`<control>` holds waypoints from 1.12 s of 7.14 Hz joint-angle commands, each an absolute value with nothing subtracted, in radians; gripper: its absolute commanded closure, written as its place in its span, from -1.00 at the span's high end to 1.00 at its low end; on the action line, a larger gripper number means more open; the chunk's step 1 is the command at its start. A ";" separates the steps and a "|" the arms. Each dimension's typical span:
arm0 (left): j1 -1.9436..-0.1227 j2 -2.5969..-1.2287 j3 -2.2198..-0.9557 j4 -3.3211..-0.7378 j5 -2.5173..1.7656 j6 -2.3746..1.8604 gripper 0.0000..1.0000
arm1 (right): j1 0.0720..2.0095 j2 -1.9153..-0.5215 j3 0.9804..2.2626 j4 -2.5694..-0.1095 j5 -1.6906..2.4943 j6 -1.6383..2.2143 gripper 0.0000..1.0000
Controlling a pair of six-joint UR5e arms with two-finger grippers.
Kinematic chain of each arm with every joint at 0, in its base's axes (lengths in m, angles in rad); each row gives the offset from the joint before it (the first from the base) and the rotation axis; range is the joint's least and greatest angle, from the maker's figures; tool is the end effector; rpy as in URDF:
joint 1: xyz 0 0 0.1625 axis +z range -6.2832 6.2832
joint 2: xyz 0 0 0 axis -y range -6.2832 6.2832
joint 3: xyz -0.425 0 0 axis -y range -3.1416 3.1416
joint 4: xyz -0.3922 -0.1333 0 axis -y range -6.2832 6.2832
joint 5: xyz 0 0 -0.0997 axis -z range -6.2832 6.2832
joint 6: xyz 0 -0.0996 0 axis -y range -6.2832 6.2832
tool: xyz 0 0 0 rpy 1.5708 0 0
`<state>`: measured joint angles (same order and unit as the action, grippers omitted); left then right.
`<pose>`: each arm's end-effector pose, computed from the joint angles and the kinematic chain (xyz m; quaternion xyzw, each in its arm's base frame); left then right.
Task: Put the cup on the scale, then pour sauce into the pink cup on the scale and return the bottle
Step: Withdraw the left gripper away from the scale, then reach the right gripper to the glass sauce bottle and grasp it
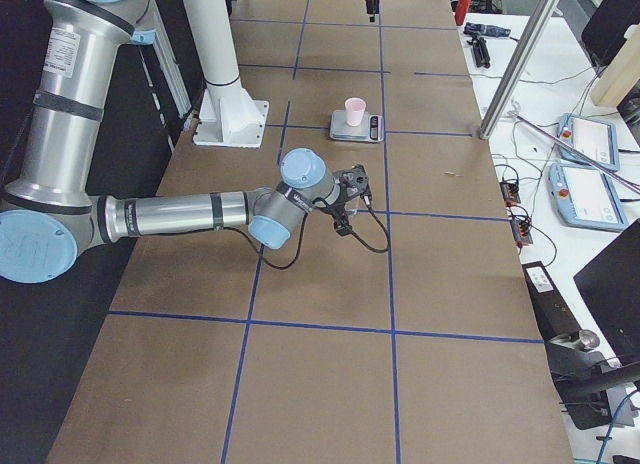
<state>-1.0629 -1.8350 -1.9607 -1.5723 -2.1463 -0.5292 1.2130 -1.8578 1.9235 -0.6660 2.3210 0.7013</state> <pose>0.1994 -0.5210 0.3396 0.1350 0.3864 0.0817 0.9087 -0.0744 -0.3859 0.5033 0.2109 -0.4989 -0.0277 0.8402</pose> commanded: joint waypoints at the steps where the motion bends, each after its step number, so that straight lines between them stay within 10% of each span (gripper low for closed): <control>1: -1.069 -1.832 -1.962 -1.572 -2.151 -0.526 0.55 | 1.134 -1.891 1.942 -0.565 2.207 0.853 0.92; 8: -1.069 -1.842 -1.971 -1.568 -2.177 -0.538 0.64 | 0.475 -1.954 2.008 -0.548 1.480 1.056 0.87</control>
